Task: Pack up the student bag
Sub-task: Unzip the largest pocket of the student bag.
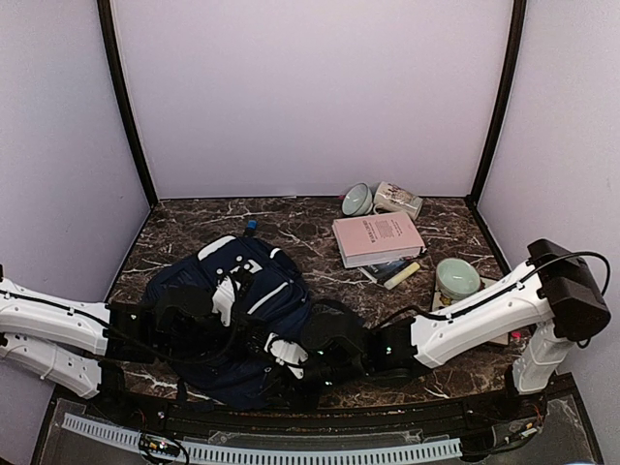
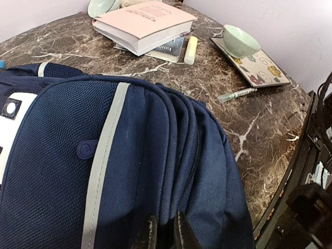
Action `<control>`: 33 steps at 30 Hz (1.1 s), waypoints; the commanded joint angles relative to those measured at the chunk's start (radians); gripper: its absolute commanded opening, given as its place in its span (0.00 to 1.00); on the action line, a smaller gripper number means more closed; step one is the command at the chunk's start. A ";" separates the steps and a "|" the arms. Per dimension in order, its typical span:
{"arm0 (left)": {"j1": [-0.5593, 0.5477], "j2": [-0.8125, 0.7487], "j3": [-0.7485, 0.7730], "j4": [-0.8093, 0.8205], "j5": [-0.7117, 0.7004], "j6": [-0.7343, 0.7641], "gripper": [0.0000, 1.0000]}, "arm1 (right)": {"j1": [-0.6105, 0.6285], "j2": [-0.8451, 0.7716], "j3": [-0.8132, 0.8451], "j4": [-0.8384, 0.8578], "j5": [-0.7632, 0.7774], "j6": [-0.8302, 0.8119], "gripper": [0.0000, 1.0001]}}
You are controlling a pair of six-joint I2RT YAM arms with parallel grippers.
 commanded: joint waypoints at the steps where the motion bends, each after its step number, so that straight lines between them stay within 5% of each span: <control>1: 0.006 -0.039 -0.012 0.183 0.011 0.036 0.00 | 0.024 -0.074 0.001 -0.039 0.015 -0.031 0.49; 5: 0.006 -0.060 -0.044 0.207 0.016 0.052 0.00 | 0.014 -0.198 -0.094 -0.051 0.088 -0.017 0.64; 12: 0.006 -0.087 -0.071 0.249 0.049 0.078 0.00 | -0.024 -0.373 -0.220 -0.058 0.212 0.046 0.66; 22: 0.007 -0.058 0.015 0.195 -0.098 0.080 0.00 | -0.076 -0.356 -0.285 0.079 0.131 0.071 0.56; 33: 0.090 0.082 0.197 0.145 -0.154 -0.026 0.00 | -0.076 -0.332 -0.377 0.275 0.270 -0.014 0.47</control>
